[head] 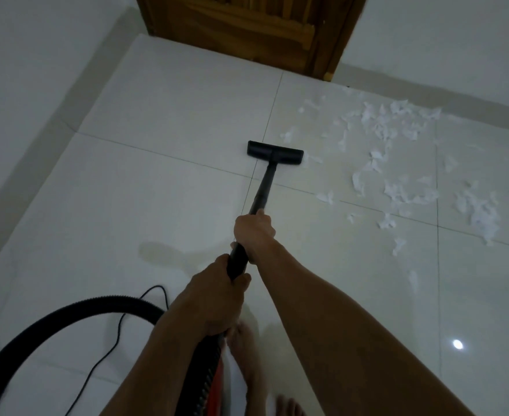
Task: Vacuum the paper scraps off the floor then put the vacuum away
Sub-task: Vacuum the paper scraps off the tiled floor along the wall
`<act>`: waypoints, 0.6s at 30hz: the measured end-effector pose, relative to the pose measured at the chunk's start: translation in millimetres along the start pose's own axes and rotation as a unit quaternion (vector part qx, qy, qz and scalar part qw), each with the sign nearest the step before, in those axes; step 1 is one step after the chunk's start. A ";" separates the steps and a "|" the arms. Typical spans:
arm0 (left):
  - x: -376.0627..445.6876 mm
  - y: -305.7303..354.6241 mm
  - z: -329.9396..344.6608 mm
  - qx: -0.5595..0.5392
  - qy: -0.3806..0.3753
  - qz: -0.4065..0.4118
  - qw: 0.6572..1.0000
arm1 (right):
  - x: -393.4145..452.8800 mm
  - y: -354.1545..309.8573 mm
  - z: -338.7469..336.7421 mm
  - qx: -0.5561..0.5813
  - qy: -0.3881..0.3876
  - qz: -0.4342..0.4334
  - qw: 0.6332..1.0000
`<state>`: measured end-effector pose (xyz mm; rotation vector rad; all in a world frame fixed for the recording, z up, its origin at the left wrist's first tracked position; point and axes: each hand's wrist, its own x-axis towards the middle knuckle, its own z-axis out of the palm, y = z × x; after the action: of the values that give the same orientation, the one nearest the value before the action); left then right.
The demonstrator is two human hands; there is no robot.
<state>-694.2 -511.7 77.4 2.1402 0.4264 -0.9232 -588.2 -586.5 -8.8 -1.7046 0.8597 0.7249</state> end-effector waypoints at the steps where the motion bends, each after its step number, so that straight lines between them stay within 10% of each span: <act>1: 10.9 4.8 -4.0 0.009 0.005 0.005 1.000 | 7.4 -9.9 -0.6 -0.003 0.006 -0.001 1.000; 18: 144.0 83.7 -70.9 -0.097 -0.020 -0.003 0.995 | 132.4 -133.3 -3.3 -0.033 0.091 -0.027 0.995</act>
<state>-515.7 -512.7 47.3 1.9416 0.4817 -0.8897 -403.7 -589.3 -44.4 -1.8676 0.9200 0.5728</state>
